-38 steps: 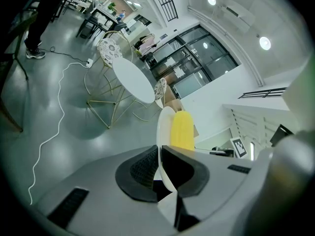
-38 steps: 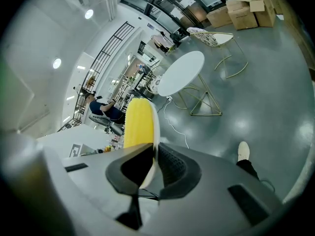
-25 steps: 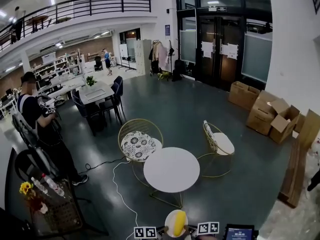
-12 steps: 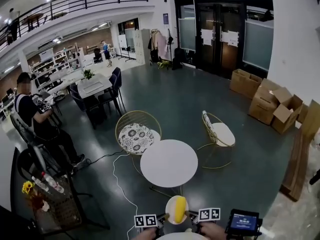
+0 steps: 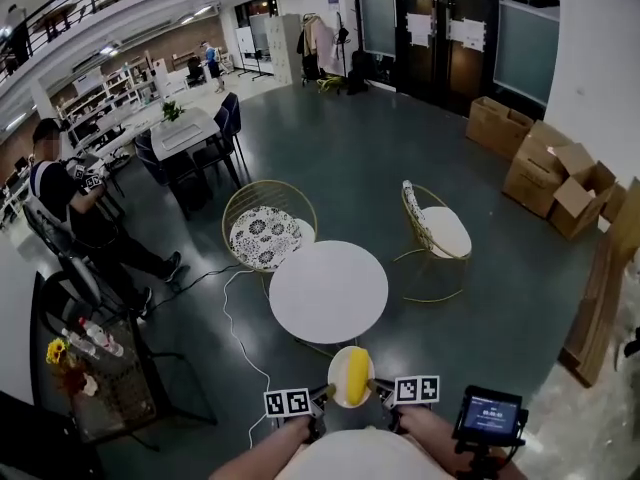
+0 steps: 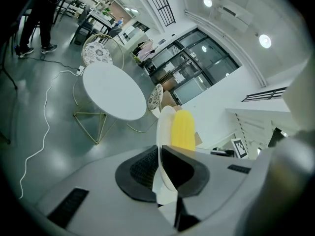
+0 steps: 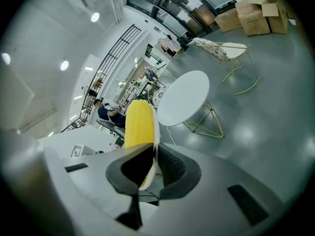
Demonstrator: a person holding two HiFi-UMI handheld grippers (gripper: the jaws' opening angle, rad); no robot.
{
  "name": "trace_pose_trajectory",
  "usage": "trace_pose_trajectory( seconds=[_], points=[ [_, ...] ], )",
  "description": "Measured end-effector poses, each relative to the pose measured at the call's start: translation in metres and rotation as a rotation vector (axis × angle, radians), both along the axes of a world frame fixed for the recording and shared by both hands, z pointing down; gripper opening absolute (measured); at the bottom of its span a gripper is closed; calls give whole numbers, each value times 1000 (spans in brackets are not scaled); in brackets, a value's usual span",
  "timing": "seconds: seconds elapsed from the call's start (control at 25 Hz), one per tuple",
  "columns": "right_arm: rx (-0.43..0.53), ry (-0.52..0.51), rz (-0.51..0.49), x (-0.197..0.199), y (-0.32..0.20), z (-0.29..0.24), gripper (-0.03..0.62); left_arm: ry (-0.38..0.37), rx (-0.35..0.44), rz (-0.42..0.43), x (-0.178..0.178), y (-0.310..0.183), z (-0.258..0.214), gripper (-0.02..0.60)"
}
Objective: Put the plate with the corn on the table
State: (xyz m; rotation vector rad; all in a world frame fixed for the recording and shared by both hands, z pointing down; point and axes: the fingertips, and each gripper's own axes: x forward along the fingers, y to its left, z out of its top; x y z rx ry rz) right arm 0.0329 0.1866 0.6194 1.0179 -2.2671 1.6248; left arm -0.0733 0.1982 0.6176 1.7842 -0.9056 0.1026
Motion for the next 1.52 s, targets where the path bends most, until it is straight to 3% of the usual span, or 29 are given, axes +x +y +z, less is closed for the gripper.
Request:
trace_pose_trajectory(
  seconds=[0.52,1.0,1.52],
  points=[
    [-18,-46,-18,27,-29,-2,38,0,-28,-48,27,-23,1,32],
    [-49,-25,19,16,-73,10,38,-3,-48,15,17,-76,11,32],
    [-37,-19,52,-22,-157,8,40,0,-34,57,-22,-162,7,32]
  ],
)
